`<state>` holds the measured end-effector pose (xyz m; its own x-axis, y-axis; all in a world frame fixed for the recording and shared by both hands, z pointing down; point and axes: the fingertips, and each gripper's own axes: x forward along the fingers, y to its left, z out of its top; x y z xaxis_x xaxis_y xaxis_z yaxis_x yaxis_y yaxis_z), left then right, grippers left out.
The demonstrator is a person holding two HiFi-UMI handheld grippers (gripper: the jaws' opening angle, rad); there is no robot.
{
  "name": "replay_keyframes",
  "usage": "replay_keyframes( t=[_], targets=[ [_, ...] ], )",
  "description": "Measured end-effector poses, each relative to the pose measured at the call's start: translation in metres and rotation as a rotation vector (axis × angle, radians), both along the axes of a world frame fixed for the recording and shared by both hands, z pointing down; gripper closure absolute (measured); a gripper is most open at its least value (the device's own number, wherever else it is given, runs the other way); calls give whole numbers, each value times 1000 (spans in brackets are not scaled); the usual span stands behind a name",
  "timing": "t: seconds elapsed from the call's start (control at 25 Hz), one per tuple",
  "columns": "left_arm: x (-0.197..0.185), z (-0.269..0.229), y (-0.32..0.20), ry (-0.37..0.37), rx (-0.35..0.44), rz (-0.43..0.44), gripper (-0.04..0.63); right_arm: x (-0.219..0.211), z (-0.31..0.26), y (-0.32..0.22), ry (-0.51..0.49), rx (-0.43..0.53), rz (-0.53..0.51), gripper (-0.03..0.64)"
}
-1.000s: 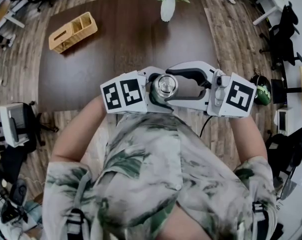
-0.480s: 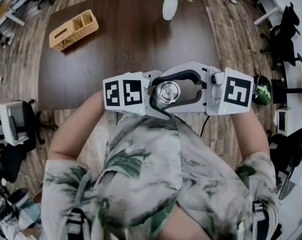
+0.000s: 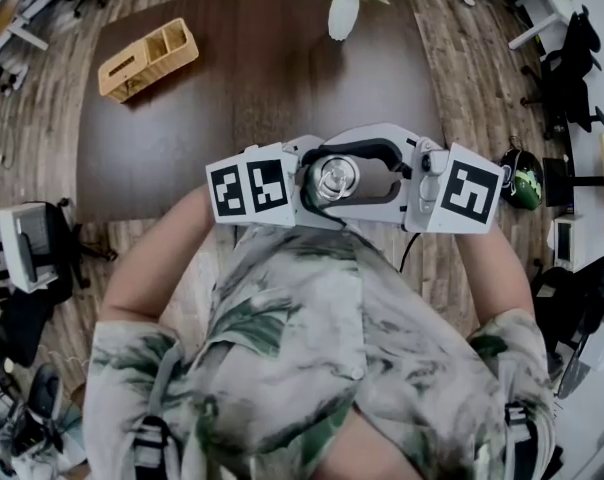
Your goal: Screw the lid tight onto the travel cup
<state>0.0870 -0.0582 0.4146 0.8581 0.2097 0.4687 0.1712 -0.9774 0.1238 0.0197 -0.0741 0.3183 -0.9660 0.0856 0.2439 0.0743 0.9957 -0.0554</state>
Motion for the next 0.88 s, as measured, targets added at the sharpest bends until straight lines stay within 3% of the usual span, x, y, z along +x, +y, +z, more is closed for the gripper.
replay_keyframes(
  t=[0.88],
  targets=[
    [-35,10,-27,-14,7,-79,206,-37,6,-25,-12,15,99,337]
  ],
)
